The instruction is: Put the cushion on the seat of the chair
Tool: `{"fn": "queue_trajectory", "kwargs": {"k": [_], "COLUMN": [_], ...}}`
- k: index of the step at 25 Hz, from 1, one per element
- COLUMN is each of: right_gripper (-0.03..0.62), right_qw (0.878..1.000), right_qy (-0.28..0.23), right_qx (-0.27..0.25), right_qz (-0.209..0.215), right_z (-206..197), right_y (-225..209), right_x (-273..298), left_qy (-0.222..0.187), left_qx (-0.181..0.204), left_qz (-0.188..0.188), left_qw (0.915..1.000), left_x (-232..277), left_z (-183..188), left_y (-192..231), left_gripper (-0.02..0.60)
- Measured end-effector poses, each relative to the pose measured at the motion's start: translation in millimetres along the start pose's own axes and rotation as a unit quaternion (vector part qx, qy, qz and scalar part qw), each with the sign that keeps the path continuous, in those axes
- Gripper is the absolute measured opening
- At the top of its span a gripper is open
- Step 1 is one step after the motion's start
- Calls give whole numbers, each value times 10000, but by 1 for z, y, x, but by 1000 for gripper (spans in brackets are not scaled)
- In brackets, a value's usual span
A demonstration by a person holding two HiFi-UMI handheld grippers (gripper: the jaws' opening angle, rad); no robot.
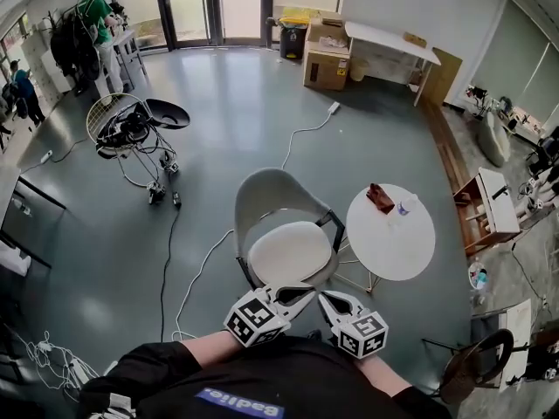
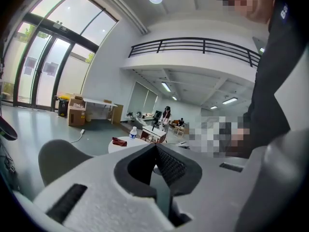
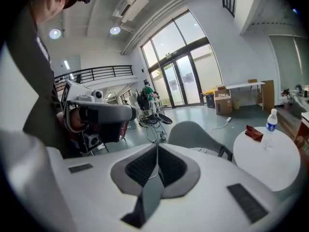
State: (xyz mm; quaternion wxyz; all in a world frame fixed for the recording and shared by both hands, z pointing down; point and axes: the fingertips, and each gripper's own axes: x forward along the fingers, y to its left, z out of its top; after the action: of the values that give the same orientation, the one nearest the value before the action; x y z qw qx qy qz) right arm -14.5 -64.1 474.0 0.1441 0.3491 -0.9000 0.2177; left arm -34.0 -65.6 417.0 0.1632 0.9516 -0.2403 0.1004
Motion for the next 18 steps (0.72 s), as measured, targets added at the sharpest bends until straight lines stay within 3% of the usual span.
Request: {"fn": "queue_trajectory", "kwargs": {"k": [9, 18], "right_gripper": [29, 29], "right_qw": [9978, 9978], "right_qy": [-492, -485], "right_qx": [-402, -397], "right_qz": [177, 213], "right_z": [16, 13], "right_y": [19, 21], "right_x": [-12, -11], "left_qy": [88, 142], "left_qx": [121, -9], "left_qz": [-178, -247], "left_qw": [9997, 9996], "left_x": [2, 5], "left_z": [-14, -17], "left_y": [-16, -16], "left_gripper": [17, 17]}}
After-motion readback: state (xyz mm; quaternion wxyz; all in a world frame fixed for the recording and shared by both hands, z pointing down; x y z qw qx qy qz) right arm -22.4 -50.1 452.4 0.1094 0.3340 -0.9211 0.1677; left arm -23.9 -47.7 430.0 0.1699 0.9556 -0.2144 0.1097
